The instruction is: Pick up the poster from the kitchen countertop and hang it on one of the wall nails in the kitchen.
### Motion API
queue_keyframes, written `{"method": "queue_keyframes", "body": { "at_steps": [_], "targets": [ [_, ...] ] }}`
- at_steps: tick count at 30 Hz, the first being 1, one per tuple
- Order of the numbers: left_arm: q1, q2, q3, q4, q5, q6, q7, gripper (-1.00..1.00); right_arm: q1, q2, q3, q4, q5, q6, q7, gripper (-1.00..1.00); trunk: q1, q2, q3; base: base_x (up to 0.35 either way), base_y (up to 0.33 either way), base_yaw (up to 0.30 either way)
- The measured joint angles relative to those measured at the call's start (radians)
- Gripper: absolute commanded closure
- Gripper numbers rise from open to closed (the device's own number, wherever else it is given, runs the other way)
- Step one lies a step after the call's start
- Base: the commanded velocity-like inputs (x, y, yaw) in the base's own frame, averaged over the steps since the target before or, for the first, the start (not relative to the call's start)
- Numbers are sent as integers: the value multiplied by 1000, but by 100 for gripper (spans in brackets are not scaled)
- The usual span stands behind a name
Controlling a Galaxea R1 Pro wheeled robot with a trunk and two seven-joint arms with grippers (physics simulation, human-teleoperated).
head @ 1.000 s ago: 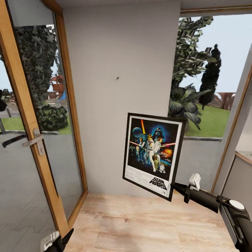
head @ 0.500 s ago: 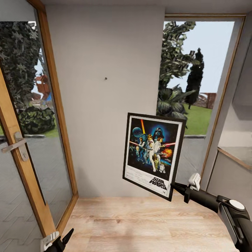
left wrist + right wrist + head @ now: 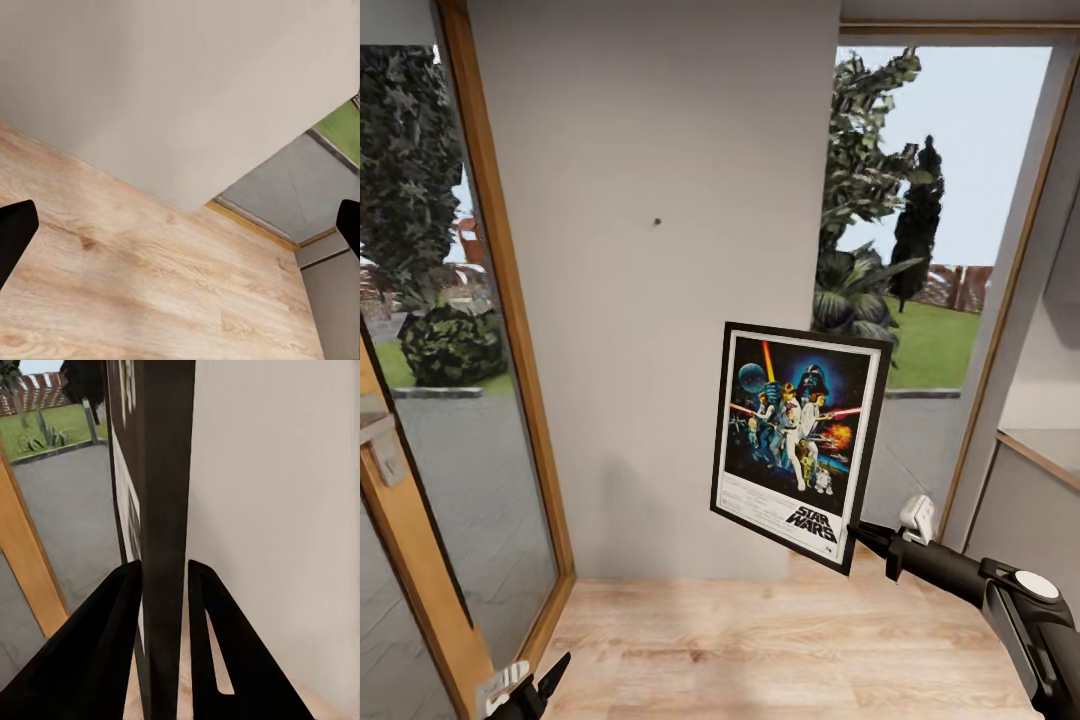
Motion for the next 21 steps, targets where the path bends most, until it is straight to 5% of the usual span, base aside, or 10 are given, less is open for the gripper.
{"method": "queue_keyframes", "body": {
  "at_steps": [12, 21],
  "targets": [
    [0, 0, 0, 0, 0, 0, 1, -100, 0, 0, 0, 0, 0, 0, 0, 100, 0, 0, 0, 187, 6, 0],
    [0, 0, 0, 1, 0, 0, 0, -100, 0, 0, 0, 0, -1, 0, 0, 100, 0, 0, 0, 197, 201, 0]
  ]
}}
